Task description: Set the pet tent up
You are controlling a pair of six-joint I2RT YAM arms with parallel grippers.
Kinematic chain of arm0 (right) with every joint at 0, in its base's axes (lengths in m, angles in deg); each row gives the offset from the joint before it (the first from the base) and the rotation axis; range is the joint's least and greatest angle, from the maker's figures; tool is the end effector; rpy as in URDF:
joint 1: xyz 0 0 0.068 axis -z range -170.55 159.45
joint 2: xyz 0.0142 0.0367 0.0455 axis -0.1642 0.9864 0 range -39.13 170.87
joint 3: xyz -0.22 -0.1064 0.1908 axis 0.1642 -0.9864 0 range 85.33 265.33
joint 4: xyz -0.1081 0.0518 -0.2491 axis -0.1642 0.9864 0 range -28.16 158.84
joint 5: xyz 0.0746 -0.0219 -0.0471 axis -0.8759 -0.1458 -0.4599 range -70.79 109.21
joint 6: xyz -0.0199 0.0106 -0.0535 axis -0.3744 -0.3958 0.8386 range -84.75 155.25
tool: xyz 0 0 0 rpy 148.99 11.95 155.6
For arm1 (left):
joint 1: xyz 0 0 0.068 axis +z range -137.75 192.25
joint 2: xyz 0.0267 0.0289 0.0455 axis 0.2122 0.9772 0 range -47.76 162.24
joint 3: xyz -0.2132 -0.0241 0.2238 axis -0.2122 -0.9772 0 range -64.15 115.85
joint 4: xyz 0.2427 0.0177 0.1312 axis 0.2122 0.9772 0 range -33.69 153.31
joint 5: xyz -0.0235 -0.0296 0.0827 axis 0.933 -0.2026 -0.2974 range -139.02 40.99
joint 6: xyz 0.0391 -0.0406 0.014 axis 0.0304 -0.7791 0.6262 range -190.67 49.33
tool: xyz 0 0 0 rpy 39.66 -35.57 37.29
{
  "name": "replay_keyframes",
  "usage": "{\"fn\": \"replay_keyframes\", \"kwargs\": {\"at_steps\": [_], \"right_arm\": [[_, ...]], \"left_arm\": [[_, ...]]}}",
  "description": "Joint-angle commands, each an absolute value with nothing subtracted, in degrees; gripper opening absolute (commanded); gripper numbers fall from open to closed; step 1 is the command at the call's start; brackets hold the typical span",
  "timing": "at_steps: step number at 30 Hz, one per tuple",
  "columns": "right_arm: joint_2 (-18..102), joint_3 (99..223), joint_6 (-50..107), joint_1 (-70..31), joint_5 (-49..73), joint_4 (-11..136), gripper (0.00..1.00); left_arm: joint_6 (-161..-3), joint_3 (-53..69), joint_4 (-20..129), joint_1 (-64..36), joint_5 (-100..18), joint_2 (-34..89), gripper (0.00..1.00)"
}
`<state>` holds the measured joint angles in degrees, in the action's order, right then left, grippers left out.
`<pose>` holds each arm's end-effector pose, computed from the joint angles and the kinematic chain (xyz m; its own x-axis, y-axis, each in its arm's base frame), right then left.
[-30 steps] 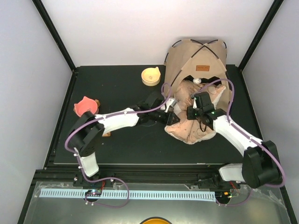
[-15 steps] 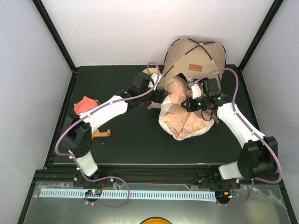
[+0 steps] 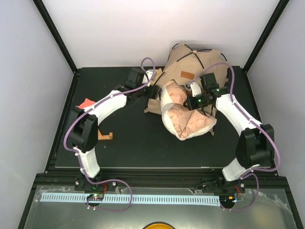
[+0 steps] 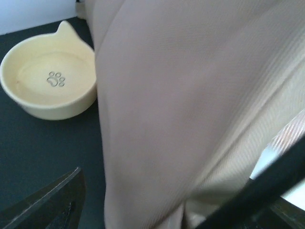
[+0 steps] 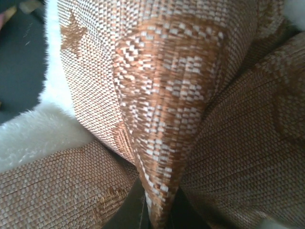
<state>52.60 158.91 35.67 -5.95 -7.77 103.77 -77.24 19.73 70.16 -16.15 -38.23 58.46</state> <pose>0.3336 0.1115 0.2952 -0.8322 -0.2361 -0.5017 -0.4610 0.7973 0.3895 0.4020 -0.2262 0.2923 -0.5846 0.1884 -0.7891 0.5368 0.8192 -0.2020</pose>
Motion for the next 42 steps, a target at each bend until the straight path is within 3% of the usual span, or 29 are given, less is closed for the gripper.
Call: {"fn": "replay_keyframes", "kwargs": {"at_steps": [1,8,11,17,24,27,29,30,32,34,36,42], "right_arm": [[46.9,160.2,32.0,-5.7,7.5,96.0,0.01],[50.0,162.0,26.4,-5.8,13.2,93.1,0.01],[48.4,157.7,24.4,-6.0,15.2,84.2,0.01],[45.7,149.3,22.9,-8.0,19.9,64.9,0.02],[47.4,144.8,28.8,-9.9,24.6,51.0,0.07],[48.0,141.1,31.0,-9.9,26.3,42.3,0.17],[49.2,137.4,32.7,-9.9,28.5,33.6,0.18],[50.0,135.3,34.7,-9.9,28.9,27.7,0.18],[52.1,130.7,38.3,-9.9,27.3,15.7,0.21],[52.7,129.3,38.1,-9.9,26.6,13.8,0.43],[49.9,132.0,36.8,-9.9,24.3,23.9,0.57],[38.1,133.5,26.7,-10.8,16.2,49.5,0.65]], "left_arm": [[-77.1,15.6,67.1,-14.6,-37.3,53.5,0.81],[-77.0,11.1,61.8,-14.1,-38.1,50.5,0.8],[-78.2,10.4,62.6,-14.2,-38.4,48.3,0.79],[-80.8,-0.5,50.7,-14.1,-35.0,40.2,0.83],[-76.8,12.6,62.9,-14.0,-28.9,53.1,0.85],[-76.3,14.8,61.5,-13.9,-29.4,56.7,0.85],[-75.8,16.6,61.6,-13.7,-29.7,58.6,0.83],[-75.7,17.7,62.1,-13.8,-29.8,59.4,0.81],[-75.2,19.7,63.0,-13.7,-28.2,60.8,0.67],[-74.5,20.3,63.5,-13.7,-25.2,61.2,0.49],[-74.5,19.0,63.3,-13.8,-22.6,60.5,0.35],[-76.9,10.1,59.5,-14.0,-20.7,53.2,0.09]]}}
